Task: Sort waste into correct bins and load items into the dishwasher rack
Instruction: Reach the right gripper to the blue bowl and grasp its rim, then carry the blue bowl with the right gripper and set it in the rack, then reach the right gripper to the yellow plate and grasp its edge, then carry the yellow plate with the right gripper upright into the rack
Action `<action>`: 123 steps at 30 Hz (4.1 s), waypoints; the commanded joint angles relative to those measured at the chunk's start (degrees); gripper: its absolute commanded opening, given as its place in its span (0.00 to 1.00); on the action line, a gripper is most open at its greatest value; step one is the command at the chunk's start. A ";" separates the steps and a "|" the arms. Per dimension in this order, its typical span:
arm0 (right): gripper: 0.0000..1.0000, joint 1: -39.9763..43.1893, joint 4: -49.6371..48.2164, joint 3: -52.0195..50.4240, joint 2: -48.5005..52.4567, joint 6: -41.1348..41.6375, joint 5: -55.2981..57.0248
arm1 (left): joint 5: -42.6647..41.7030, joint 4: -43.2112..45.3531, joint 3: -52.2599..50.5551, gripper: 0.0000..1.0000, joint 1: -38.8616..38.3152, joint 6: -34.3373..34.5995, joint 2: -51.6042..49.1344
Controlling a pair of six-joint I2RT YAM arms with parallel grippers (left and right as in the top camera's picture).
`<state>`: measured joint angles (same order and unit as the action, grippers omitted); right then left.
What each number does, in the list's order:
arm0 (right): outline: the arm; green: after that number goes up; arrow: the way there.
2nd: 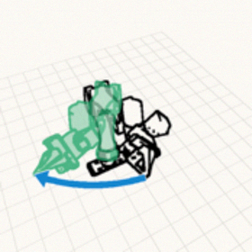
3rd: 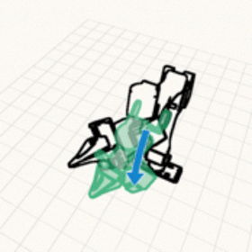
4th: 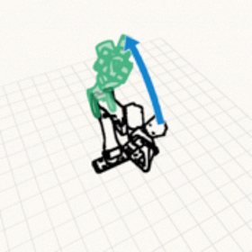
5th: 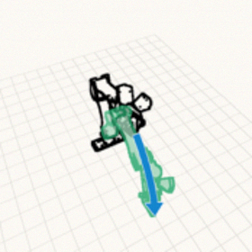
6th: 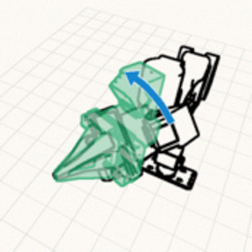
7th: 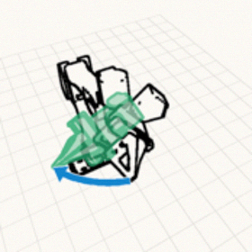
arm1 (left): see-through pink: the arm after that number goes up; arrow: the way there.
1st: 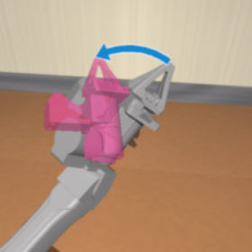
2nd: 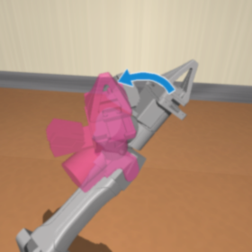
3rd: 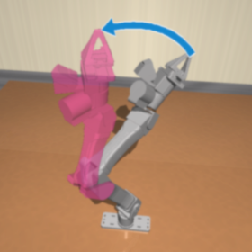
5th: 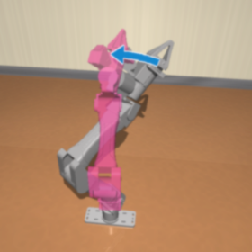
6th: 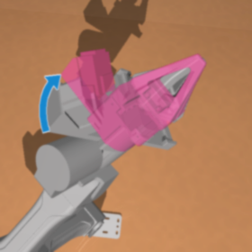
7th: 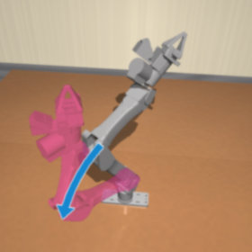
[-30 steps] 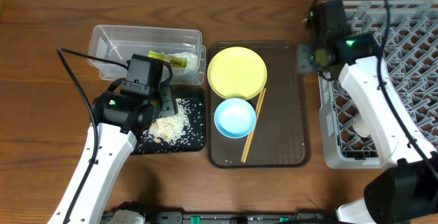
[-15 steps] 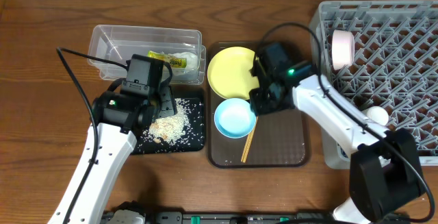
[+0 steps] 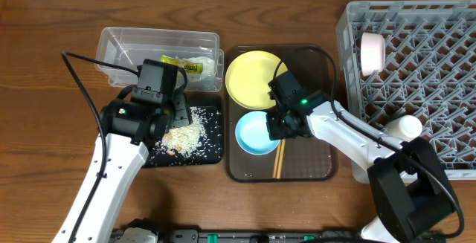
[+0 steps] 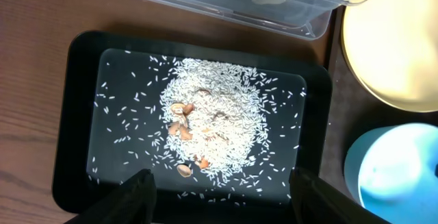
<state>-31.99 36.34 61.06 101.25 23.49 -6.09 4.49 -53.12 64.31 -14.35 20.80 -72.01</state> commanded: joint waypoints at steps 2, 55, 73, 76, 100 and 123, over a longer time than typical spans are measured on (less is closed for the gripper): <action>0.01 2.40 2.32 5.57 -2.51 1.33 8.31 | 0.70 -0.20 0.31 0.65 0.31 0.35 -0.33; 0.17 34.53 -43.74 18.86 16.81 -52.70 65.90 | 0.70 0.09 0.31 0.66 0.31 0.55 -0.33; 0.49 28.83 -24.22 18.86 3.45 -33.16 45.40 | 0.70 0.07 0.31 0.66 0.31 0.52 -0.33; 0.54 27.52 -19.43 18.86 -1.97 -33.14 32.09 | 0.70 0.07 0.31 0.66 0.31 0.52 -0.33; 0.49 10.88 -5.84 18.58 16.68 -0.17 5.20 | 0.70 0.04 0.31 0.66 0.31 0.52 -0.33; 0.01 19.06 -0.72 20.65 -11.08 -16.57 27.54 | 0.70 0.07 0.31 0.66 0.31 0.52 -0.33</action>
<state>-15.03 33.67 80.36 96.29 14.79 11.00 4.49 -52.93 64.31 -14.35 20.99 -72.01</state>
